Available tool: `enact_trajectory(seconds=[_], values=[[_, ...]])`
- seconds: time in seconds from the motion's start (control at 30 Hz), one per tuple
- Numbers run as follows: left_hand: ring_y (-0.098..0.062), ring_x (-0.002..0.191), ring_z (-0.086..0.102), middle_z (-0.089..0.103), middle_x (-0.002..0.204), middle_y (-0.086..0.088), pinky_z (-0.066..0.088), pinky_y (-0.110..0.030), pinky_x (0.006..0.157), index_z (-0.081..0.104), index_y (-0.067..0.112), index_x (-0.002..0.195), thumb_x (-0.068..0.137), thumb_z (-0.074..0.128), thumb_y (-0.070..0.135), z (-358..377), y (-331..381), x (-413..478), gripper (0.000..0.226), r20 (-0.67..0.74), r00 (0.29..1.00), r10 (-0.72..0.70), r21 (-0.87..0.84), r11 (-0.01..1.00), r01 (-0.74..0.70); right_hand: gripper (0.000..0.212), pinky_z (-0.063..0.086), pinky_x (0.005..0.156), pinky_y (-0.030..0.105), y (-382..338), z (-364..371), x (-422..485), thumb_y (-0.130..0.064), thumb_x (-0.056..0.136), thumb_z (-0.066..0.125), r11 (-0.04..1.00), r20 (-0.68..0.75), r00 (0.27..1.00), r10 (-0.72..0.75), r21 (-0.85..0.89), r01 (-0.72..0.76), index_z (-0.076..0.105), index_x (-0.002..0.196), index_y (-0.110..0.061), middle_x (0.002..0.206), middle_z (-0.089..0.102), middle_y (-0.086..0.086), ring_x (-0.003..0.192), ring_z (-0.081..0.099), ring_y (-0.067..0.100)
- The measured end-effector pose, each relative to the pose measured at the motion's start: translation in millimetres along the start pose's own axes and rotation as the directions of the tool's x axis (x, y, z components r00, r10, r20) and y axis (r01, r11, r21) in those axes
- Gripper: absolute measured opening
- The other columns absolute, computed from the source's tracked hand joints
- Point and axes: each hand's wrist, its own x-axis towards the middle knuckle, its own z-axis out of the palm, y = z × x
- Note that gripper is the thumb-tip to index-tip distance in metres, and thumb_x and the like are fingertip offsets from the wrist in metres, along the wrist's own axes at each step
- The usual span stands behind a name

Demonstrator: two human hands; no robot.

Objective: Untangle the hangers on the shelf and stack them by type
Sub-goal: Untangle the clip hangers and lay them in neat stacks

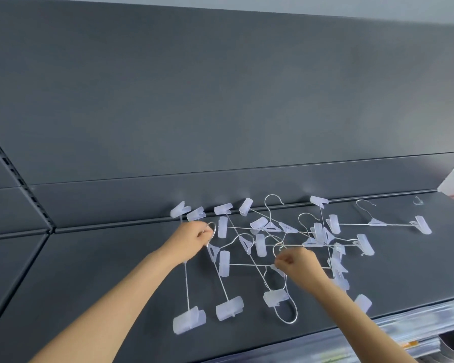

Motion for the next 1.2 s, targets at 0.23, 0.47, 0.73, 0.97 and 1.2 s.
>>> enact_trajectory(seconds=[0.23,0.47,0.73,0.97,1.2], values=[[-0.016,0.058,0.029,0.032,0.065,0.001,0.027,-0.028,0.055,0.029,0.019,0.063,0.094,0.034,0.012,42.4,22.8,33.4,0.033,0.182,0.983,-0.010,0.092,0.996,-0.007,0.018,0.042,0.075,0.020,4.2,0.9,-21.9,-0.014,0.085,0.056,0.992,0.016,0.993,-0.117,-0.035,0.117,0.073,0.089,-0.010,0.086,0.065,0.000,0.082,0.056,0.019],[-0.014,0.057,0.035,0.039,0.065,0.002,0.031,-0.023,0.051,0.058,0.019,0.112,0.088,0.043,0.002,41.8,20.7,36.4,0.033,0.167,0.986,-0.011,-0.024,1.000,0.015,0.040,0.037,0.098,0.026,13.6,-2.1,-21.5,-0.003,0.084,0.047,0.951,0.189,0.964,-0.185,-0.212,0.224,0.067,0.109,-0.026,0.118,0.047,-0.003,0.100,0.033,0.012],[-0.008,0.072,0.062,0.065,0.072,0.006,0.048,-0.025,0.080,0.060,0.020,0.082,0.087,0.046,-0.001,5.1,-8.2,10.7,0.026,0.053,0.998,0.033,-0.225,0.974,-0.020,0.009,0.042,0.091,0.033,13.4,-10.1,-14.0,-0.023,0.081,0.061,0.929,0.185,0.962,-0.202,-0.274,0.248,0.070,0.084,-0.020,0.106,0.047,-0.004,0.105,0.044,0.018],[-0.009,0.079,0.061,0.068,0.079,-0.011,0.043,-0.019,0.080,0.058,0.018,0.077,0.089,0.046,-0.004,-10.5,-17.6,-7.6,0.028,-0.082,0.997,0.001,-0.303,0.953,-0.026,0.019,0.038,0.083,0.030,6.5,-28.7,-2.3,-0.019,0.088,0.049,0.900,-0.005,0.994,-0.110,-0.425,0.097,0.067,0.093,-0.022,0.098,0.047,-0.005,0.108,0.047,0.021],[-0.020,0.072,0.057,0.061,0.074,-0.004,0.046,-0.021,0.065,0.057,0.016,0.075,0.087,0.043,-0.010,-10.6,-28.4,-8.4,0.032,-0.132,0.987,-0.096,-0.435,0.900,0.029,0.031,0.036,0.069,0.028,-38.5,1.1,9.3,-0.031,0.086,0.051,0.901,-0.006,1.000,0.021,-0.434,-0.022,0.044,0.063,-0.013,0.089,0.054,0.009,0.083,0.049,0.027]])
